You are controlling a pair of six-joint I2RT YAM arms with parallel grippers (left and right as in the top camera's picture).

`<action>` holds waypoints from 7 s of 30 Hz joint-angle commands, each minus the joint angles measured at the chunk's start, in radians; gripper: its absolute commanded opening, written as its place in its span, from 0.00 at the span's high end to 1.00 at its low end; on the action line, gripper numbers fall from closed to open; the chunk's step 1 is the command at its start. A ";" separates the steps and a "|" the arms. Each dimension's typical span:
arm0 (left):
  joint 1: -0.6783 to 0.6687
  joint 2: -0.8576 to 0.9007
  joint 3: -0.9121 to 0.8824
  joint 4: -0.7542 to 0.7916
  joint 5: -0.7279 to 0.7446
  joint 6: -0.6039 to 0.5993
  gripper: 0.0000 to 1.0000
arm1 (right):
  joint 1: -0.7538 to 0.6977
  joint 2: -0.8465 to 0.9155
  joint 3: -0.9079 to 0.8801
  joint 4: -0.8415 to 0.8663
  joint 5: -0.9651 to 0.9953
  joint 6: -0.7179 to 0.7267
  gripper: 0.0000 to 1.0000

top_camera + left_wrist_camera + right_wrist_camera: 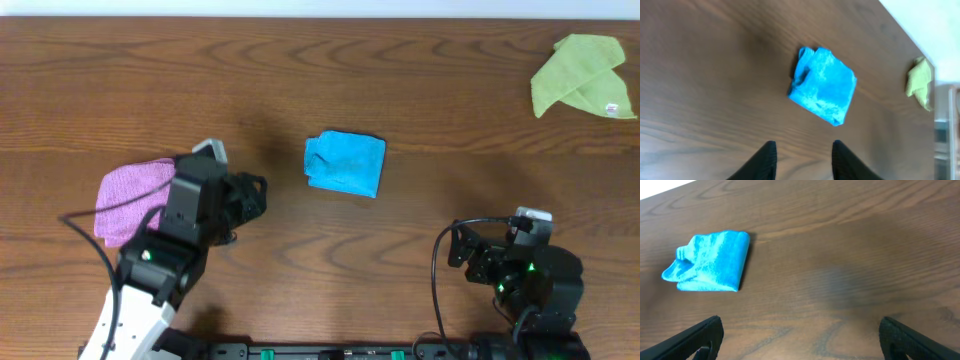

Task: Fold the cloth
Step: 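Retract the right arm to rest and move the left gripper toward the blue cloth, then grasp the left edge of the folded blue cloth with the left gripper, then lift the blue cloth and carry it left over the pink cloth, then lower the blue cloth onto the pink cloth and release it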

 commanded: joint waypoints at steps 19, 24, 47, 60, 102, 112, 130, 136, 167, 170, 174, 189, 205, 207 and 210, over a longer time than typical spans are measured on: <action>0.002 0.442 -0.320 1.015 0.201 -0.500 0.05 | -0.009 -0.005 0.000 -0.028 0.024 0.015 0.01; 0.002 0.580 -0.320 1.155 0.228 -0.571 0.05 | -0.009 -0.005 0.000 -0.028 0.024 0.015 0.01; -0.051 0.743 -0.266 1.177 0.215 -0.589 0.04 | -0.009 -0.005 0.000 -0.028 0.024 0.015 0.01; -0.092 0.839 -0.191 1.177 0.193 -0.596 0.04 | -0.009 -0.005 0.000 -0.028 0.024 0.015 0.01; -0.156 1.011 -0.111 1.141 0.037 -0.557 0.66 | -0.009 -0.005 0.000 -0.028 0.024 0.015 0.01; -0.151 1.086 -0.060 1.233 0.131 -0.381 0.94 | -0.009 -0.005 0.000 -0.028 0.024 0.015 0.01; -0.030 0.751 -0.043 0.922 0.239 -0.085 0.94 | -0.009 -0.005 0.000 -0.028 0.024 0.015 0.01; 0.044 0.604 -0.043 0.753 0.245 -0.065 0.94 | -0.009 -0.005 0.000 -0.028 0.024 0.015 0.01; 0.520 0.183 0.008 0.210 0.428 0.154 0.94 | -0.009 -0.005 0.000 -0.028 0.024 0.015 0.01; 0.582 0.159 0.019 0.142 0.428 0.185 0.95 | -0.009 -0.005 0.000 -0.028 0.024 0.015 0.01; 0.645 0.151 0.019 0.107 0.441 0.210 0.94 | -0.009 -0.005 0.000 -0.028 0.024 0.015 0.01; 0.780 0.151 0.026 0.134 0.470 0.221 0.94 | -0.009 -0.005 0.000 -0.028 0.024 0.015 0.01; 0.880 0.152 0.028 0.186 0.468 0.220 0.94 | -0.009 -0.005 0.000 -0.028 0.024 0.015 0.01; 0.892 0.152 0.029 0.187 0.468 0.221 0.94 | -0.009 -0.005 0.000 -0.028 0.024 0.015 0.01; 0.906 0.152 0.029 0.187 0.468 0.221 0.94 | -0.009 -0.005 0.000 -0.028 0.024 0.015 0.01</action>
